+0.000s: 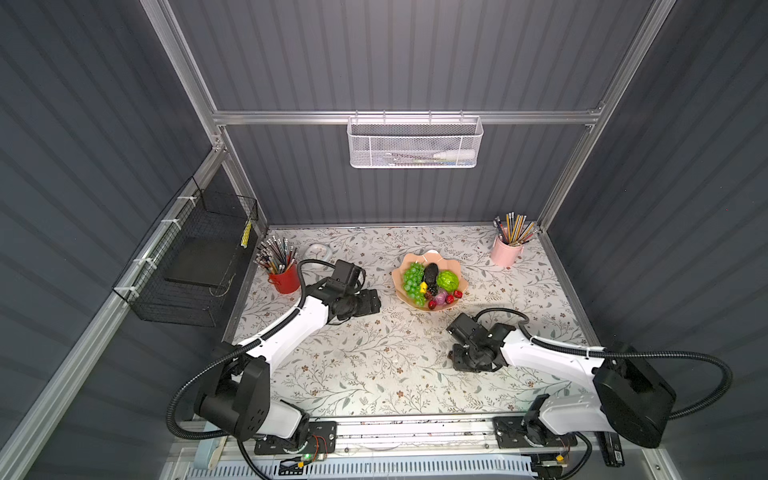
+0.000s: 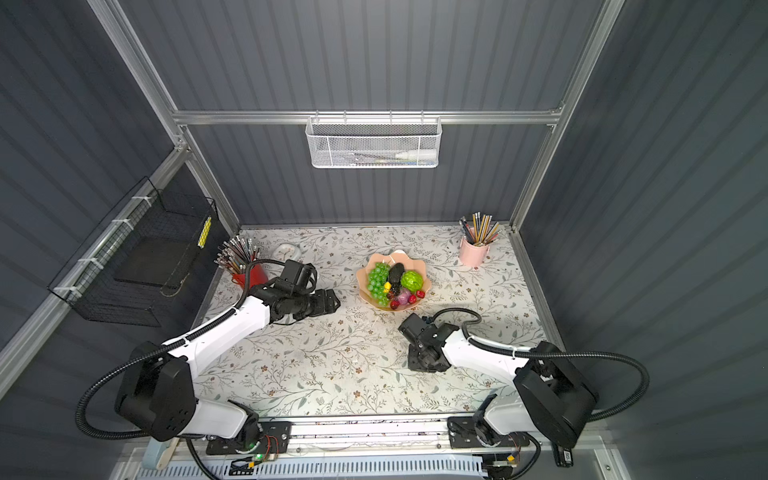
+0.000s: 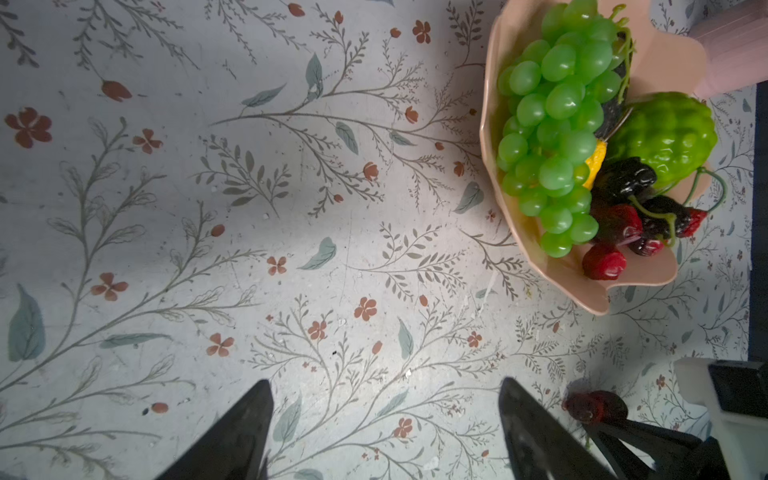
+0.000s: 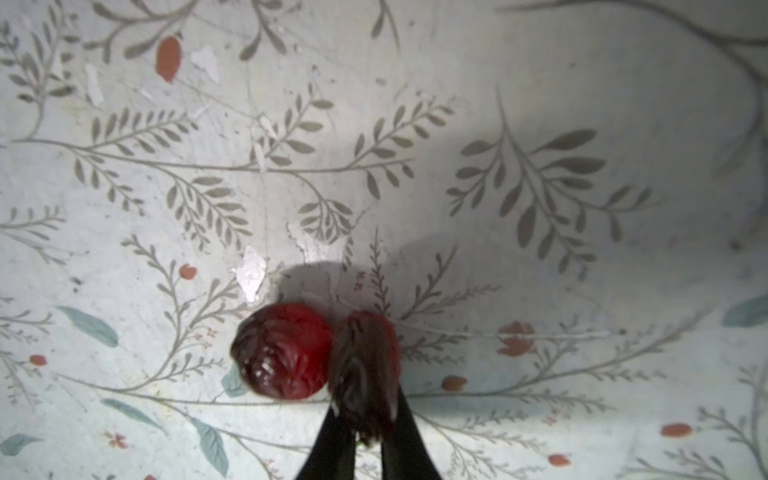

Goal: Place and organize the fake fruits in the fruit bowl
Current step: 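Grasp the last red cherry pair and lift it toward the bowl, then lower the red cherries into the bowl and open the right gripper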

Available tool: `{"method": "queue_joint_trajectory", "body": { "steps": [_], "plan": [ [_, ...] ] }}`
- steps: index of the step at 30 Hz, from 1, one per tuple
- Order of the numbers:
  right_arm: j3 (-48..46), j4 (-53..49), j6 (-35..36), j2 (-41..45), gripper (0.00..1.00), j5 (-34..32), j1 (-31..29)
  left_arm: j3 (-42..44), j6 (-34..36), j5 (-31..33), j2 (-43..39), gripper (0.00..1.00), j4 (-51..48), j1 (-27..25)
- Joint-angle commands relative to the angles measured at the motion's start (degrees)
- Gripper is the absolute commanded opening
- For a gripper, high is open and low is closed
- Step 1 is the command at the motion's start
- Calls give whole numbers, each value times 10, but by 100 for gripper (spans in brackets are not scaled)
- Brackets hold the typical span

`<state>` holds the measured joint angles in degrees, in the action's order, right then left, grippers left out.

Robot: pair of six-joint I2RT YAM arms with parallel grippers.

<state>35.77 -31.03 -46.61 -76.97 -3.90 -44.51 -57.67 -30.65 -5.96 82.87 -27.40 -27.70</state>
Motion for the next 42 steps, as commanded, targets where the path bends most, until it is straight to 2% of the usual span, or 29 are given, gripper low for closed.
{"method": "queue_joint_trajectory", "body": {
  "steps": [1, 5, 14, 20, 23, 31, 37, 42],
  "plan": [
    [-24, -18, 17, 0, 7, -5, 0, -20, 10, 1, 14, 86, -13, 0],
    [-12, -38, 39, 18, 0, -12, 6, -24, 10, -2, 21, 85, -10, 0],
    [72, -124, 97, 74, 0, -27, 30, -3, 3, 2, 9, 85, -4, 0],
    [150, -148, 155, 73, 0, -24, 69, 7, 0, 6, 2, 85, 0, 0],
    [202, -142, 200, 42, 0, -26, 92, 9, 0, 8, 3, 85, 3, 0],
    [347, -132, 301, -105, 0, 8, 147, 18, -3, 15, -10, 85, 4, 0],
    [413, -133, 325, -199, 0, 28, 160, 22, -5, 17, -18, 85, 2, 1],
    [433, -132, 350, -234, 0, 47, 161, 21, -5, 16, -18, 85, 1, 1]
  ]
}}
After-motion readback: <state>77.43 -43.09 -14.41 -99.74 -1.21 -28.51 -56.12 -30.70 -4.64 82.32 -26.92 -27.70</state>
